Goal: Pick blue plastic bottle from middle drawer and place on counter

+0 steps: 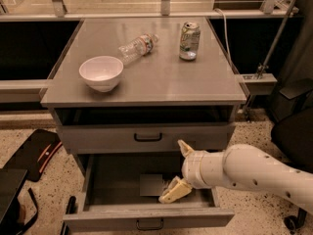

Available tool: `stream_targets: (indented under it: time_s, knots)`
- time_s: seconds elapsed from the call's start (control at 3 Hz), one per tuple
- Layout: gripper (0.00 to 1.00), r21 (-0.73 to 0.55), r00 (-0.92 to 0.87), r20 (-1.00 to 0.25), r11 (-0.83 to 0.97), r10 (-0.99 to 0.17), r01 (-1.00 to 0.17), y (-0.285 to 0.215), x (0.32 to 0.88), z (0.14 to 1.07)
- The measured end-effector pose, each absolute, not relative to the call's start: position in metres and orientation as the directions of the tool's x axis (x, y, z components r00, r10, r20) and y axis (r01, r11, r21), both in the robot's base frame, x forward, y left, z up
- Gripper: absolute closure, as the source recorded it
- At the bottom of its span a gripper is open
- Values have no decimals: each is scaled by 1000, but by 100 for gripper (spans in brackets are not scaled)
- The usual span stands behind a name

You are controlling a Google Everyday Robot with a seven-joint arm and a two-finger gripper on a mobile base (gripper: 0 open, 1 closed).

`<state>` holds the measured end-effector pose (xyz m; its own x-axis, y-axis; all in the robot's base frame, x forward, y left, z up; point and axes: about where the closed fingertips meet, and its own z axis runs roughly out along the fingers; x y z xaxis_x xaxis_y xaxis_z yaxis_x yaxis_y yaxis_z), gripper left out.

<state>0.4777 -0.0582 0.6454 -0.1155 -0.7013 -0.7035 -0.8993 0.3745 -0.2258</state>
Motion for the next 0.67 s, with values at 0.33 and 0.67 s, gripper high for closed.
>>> stream_targets:
  time_s: [0.33,0.67]
  knots:
    - [0,-226,-115,-703,374,-701,-899,-58,478,645]
    - [0,-259,-71,-710,354,-700,-899,-62,477,651]
